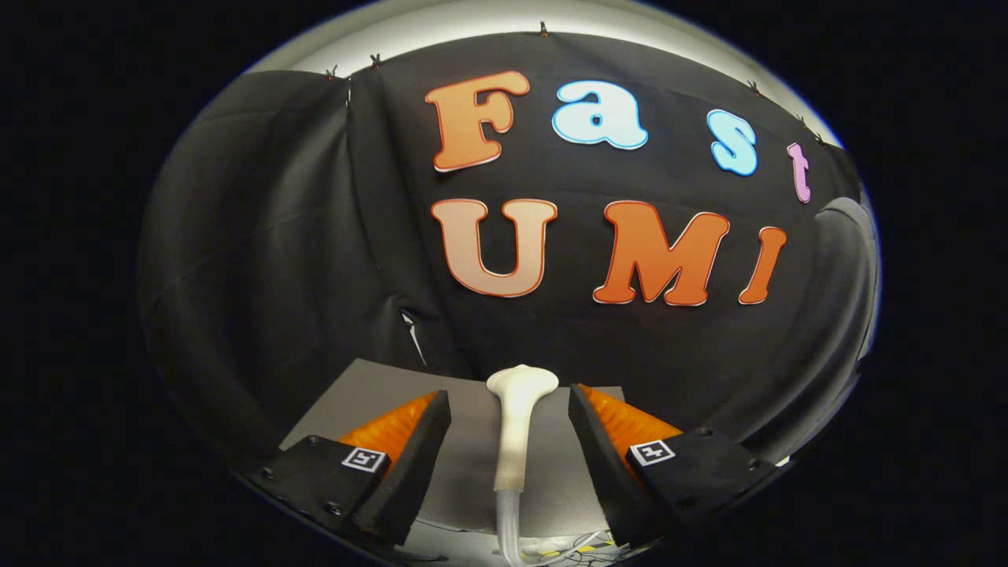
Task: Iron the clothes twice with a garment steamer, once on the left side and once on the right side.
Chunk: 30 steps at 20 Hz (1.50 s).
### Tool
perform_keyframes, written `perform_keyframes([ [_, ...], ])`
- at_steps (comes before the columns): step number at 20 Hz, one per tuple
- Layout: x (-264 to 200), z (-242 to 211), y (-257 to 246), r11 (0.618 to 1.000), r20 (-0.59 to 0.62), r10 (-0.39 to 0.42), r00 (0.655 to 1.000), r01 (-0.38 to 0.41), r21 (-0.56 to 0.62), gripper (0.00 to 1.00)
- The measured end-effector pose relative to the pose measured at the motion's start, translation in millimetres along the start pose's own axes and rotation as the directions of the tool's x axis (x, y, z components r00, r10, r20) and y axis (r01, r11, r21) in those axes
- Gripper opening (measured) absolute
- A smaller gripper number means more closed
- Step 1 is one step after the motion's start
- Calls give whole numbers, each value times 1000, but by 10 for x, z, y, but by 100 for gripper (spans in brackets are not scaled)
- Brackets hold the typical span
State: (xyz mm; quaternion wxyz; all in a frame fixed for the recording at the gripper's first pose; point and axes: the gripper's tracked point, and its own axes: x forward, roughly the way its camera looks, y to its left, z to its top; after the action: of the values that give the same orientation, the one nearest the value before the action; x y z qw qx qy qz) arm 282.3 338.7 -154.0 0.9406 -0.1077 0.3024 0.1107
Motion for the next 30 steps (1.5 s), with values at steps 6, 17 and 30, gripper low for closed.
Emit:
perform_keyframes([
  [6, 788, -521, -3, 1000, -222, 10, 975, -5, 22, 97],
  [17, 1518, -1155, -47, 999, -475, -32, 879, 42, 11, 84],
  [30, 1450, -1001, -102, 993, -396, 36, 917, 13, 119, 37],
])
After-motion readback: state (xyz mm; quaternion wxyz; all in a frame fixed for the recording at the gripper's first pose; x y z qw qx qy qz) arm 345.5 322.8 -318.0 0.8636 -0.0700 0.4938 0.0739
